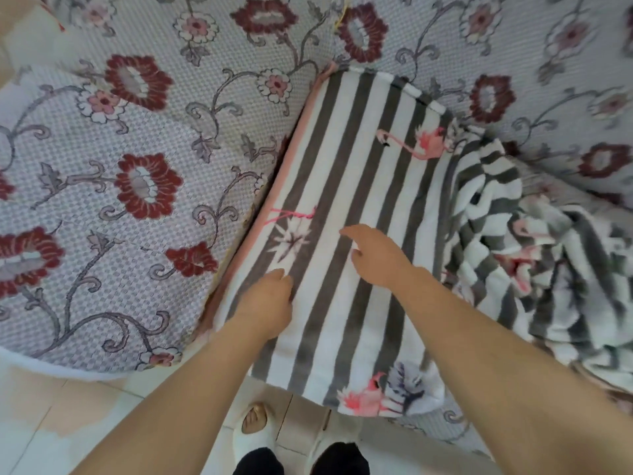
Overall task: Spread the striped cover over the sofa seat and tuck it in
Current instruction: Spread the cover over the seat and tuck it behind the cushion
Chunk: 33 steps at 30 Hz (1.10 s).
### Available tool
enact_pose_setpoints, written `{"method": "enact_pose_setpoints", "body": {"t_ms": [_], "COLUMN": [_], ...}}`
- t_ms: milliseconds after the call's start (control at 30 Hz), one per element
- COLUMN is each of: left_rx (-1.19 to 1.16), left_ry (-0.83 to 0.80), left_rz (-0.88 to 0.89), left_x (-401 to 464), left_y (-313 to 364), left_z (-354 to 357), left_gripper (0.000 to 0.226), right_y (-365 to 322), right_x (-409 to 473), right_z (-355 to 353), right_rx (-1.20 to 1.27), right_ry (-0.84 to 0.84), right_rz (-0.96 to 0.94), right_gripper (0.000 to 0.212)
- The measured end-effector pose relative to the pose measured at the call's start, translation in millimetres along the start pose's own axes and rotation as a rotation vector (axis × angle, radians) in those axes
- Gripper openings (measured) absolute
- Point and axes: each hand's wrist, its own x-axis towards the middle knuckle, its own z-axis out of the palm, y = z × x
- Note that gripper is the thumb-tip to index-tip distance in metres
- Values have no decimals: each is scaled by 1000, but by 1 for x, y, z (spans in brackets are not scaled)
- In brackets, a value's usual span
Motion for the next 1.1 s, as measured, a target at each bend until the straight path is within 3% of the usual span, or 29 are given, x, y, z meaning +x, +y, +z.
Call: {"method": "enact_pose_setpoints", "body": {"t_ms": [133, 500, 667, 767, 933, 1033, 1100], "left_rx": [-1, 8, 30, 50, 185, 298, 405], "left_ry": [-21, -117, -193, -209, -14, 29, 43], "left_rz": [159, 495, 528, 552, 552, 495, 456], "left_x": [-6, 7, 32, 51, 89, 119, 134], "left_y": [57, 293, 388, 457, 555, 601, 610], "left_z": [-5, 15, 63, 101, 149, 172, 176], "left_gripper": [43, 47, 53, 64, 104, 118, 115], "right_y": [57, 252, 353, 425, 519, 573, 587], "right_x": [-57, -212, -250, -267, -273, -270, -265], "right_z": [-23, -64, -71, -75, -81, -83, -82], "right_rx": [28, 205, 192, 166, 214, 374, 608], "right_ry": [61, 379, 536, 521, 492, 487, 436], "right_rz": [132, 511, 670, 770, 869, 901, 882], "right_gripper": [46, 35, 54, 67, 94, 105, 113]}}
